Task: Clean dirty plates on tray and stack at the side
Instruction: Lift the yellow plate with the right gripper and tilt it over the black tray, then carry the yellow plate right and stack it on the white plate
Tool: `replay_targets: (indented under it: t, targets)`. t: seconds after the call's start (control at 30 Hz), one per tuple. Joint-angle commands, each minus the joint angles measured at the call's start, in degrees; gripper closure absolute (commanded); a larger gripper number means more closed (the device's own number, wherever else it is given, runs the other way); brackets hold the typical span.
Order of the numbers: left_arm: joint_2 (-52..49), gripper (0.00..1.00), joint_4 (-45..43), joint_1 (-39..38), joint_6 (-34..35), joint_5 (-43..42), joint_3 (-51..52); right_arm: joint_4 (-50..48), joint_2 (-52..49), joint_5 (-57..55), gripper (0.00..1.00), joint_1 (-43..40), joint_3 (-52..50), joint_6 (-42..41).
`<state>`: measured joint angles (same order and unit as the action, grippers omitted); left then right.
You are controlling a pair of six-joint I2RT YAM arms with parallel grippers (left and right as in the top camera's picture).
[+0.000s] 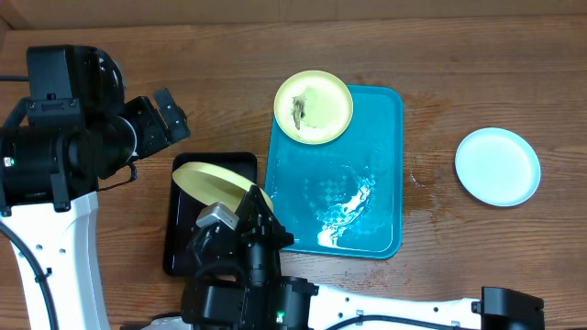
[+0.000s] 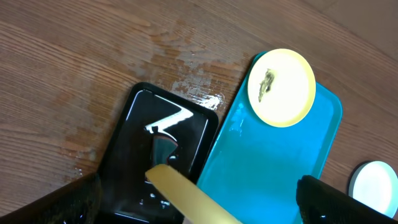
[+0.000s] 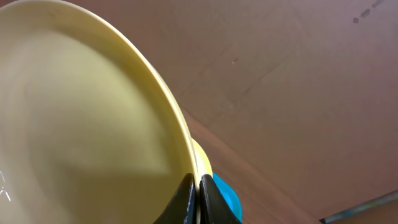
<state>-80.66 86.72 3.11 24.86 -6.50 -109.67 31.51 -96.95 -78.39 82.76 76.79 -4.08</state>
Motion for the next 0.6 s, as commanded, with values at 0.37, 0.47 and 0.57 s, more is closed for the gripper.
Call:
replay_targets:
  t: [0.37,0.47,0.57]
  targets:
    - [0.42,0.00,0.02,0.24,-0.68,-0.57,-1.16,8.20,3.54,57.79,0.96,-35.56,1.09,-36.63]
    - [0.42,0.00,0.02,0.24,-0.68,-0.57,-1.16,8.61,5.84,73.90,0.96,-47.25,1.09,-36.35]
    - [0.42,0.00,0.02,0.24,-0.68,-0.57,-1.16,10.34,6.54,86.33,0.96,-60.24,1.09,-33.59]
